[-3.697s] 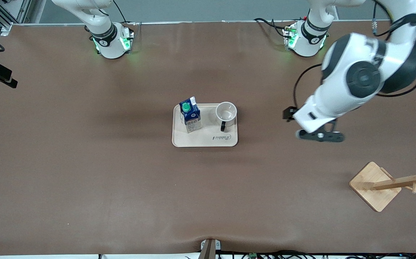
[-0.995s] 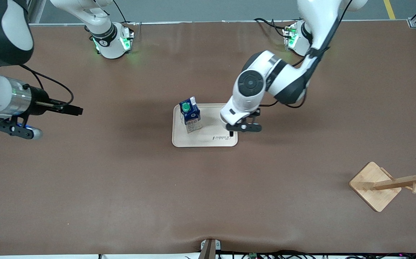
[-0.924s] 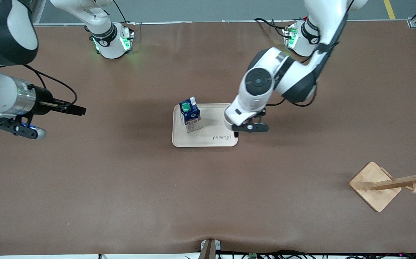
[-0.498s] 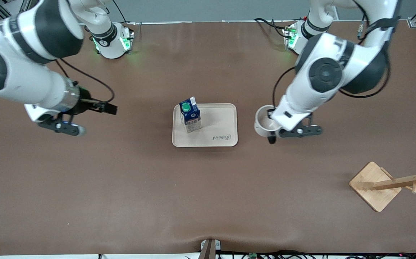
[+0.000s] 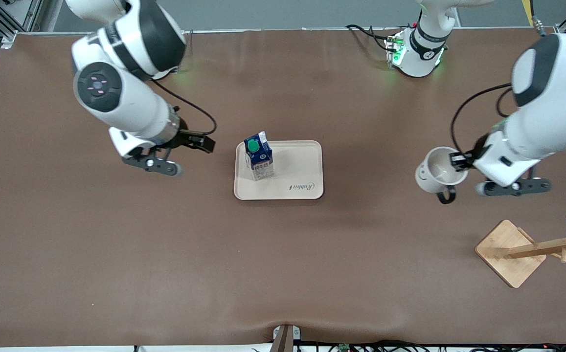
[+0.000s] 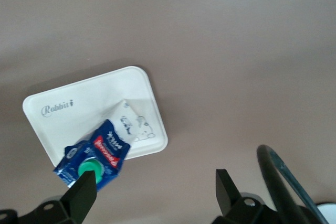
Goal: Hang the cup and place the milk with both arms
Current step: 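Carry the mug toward the wooden stand while the right gripper grasps the milk, then hang the mug handle on the stand peg while the right gripper carries milk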
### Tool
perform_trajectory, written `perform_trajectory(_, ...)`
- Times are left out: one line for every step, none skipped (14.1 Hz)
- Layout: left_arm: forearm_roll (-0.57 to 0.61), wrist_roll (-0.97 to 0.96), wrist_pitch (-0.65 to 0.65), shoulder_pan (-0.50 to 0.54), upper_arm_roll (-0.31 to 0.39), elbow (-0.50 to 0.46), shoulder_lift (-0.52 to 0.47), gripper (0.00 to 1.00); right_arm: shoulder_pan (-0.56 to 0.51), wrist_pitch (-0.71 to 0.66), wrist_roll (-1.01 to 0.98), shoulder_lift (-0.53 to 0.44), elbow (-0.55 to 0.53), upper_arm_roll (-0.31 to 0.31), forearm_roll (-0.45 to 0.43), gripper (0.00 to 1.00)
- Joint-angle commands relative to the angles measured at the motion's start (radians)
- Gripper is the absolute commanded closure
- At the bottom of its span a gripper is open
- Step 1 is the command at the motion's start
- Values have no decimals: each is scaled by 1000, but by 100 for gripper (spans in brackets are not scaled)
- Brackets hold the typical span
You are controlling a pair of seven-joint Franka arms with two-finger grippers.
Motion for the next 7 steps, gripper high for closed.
perform_trajectory(9, 125, -25, 69, -3, 28, 0, 100, 56, 68, 15, 38, -3, -9, 0, 0)
perform_trajectory(10, 171, -25, 98, -3, 33, 3, 100, 80, 91, 8, 49, -3, -9, 0, 0)
perform_trajectory(13, 216, -25, 124, -3, 33, 4, 100, 112, 114, 7, 67, -3, -9, -2, 0)
perform_trajectory(13, 251, -25, 146, -3, 33, 4, 100, 137, 139, -2, 78, -1, -9, -5, 0)
perform_trajectory(13, 291, -23, 166, -3, 33, 4, 100, 172, 172, -14, 94, -1, -9, -8, 0)
perform_trajectory(13, 328, -23, 190, -3, 33, 6, 100, 198, 201, -17, 106, -1, -9, -17, 0)
perform_trajectory(12, 360, -20, 215, -3, 33, 7, 100, 220, 215, -26, 123, -3, -9, -35, 0)
